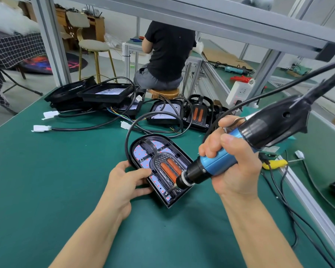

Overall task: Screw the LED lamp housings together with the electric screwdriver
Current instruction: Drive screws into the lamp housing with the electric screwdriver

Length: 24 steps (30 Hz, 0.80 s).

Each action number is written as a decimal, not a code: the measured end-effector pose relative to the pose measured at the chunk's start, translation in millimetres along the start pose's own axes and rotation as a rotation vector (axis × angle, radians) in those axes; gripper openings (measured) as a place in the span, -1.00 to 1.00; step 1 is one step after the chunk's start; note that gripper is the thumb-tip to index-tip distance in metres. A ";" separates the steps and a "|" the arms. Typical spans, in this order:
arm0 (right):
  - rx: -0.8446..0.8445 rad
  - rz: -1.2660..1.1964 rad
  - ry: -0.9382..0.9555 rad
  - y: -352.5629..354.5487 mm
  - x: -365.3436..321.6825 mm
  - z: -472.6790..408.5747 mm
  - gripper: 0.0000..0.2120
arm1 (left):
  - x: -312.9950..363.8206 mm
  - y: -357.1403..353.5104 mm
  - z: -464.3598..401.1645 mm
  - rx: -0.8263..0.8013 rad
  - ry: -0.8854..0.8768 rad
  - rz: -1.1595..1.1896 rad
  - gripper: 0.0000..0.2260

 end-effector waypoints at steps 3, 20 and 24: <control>-0.026 -0.010 -0.022 -2.8 1.7 2.0 -0.81 | -0.7 -0.5 0.3 0.010 0.000 0.015 -0.74; -0.137 0.033 0.003 -15.5 -3.0 14.1 -0.81 | -0.9 -7.9 -18.0 0.177 -0.076 -0.133 -0.82; -0.143 0.051 0.003 -17.2 -3.7 13.5 -0.86 | -0.2 -8.3 -17.8 0.169 -0.051 -0.133 -0.84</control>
Point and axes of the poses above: each hand's wrist, its own z-axis away from the middle knuckle, its own y-axis out of the back of the hand, x = y × z, the point moved 2 cm from there along -z, towards the middle knuckle, and after that the axes turned 12 degrees about y, right-handed, at the moved point
